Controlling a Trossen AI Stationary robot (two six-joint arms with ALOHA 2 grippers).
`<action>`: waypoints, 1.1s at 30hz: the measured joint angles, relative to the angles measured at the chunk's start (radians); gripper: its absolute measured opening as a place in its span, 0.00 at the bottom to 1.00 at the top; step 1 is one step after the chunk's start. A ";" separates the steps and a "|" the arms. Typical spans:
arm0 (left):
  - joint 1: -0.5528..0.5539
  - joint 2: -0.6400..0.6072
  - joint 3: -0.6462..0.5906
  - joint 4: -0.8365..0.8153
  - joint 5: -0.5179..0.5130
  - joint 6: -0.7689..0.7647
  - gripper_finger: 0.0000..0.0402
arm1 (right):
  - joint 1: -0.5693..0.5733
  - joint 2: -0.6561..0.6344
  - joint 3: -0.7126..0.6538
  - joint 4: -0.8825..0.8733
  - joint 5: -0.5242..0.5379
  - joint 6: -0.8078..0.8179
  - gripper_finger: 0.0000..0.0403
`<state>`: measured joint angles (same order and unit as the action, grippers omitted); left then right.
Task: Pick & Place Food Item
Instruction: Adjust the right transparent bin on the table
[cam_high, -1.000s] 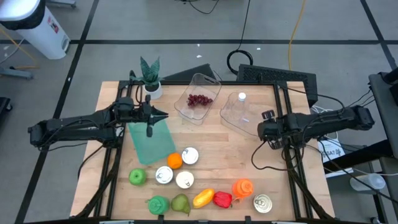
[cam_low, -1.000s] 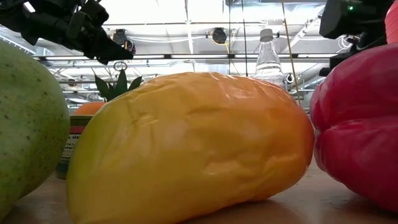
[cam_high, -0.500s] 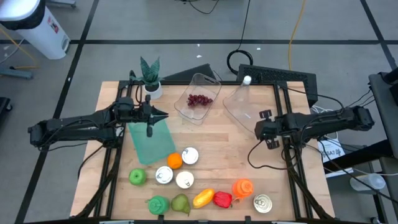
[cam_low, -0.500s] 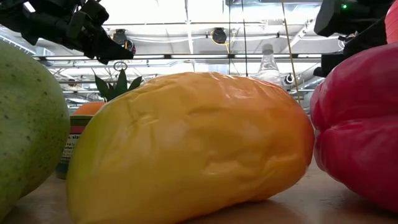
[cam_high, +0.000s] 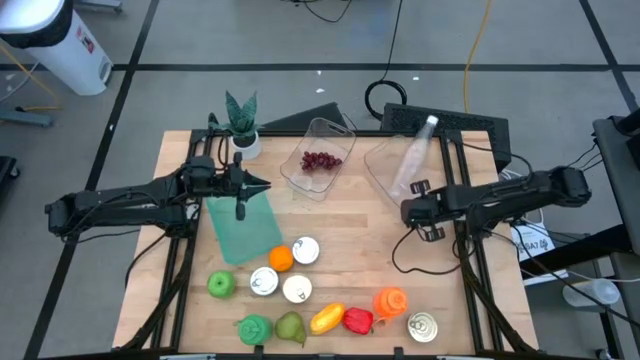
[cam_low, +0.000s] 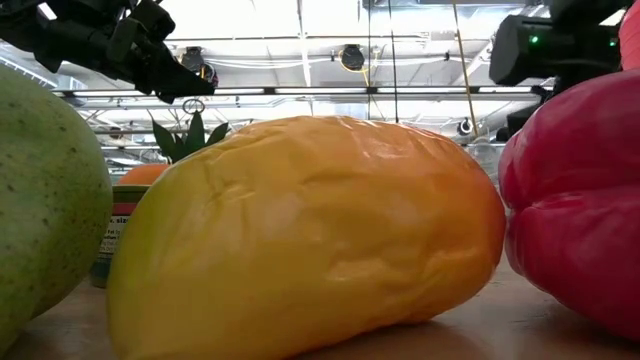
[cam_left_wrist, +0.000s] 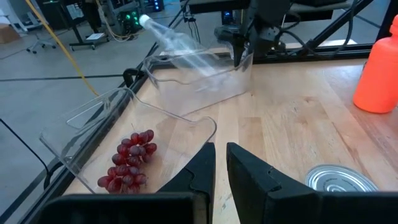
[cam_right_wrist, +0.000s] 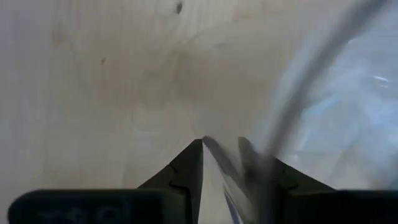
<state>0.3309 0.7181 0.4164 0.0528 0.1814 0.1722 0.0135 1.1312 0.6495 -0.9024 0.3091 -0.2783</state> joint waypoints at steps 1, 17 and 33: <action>0.000 0.000 0.000 0.000 0.000 0.000 0.13 | 0.000 0.016 0.000 0.007 0.000 0.000 0.21; 0.000 0.000 0.000 0.000 0.000 -0.001 0.13 | -0.082 0.138 0.005 0.177 0.007 0.030 0.06; 0.000 0.000 0.000 0.001 0.000 -0.001 0.13 | -0.183 0.139 0.059 0.248 -0.192 0.211 0.05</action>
<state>0.3311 0.7179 0.4164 0.0542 0.1811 0.1711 -0.1690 1.2703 0.7082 -0.6544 0.1168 -0.0676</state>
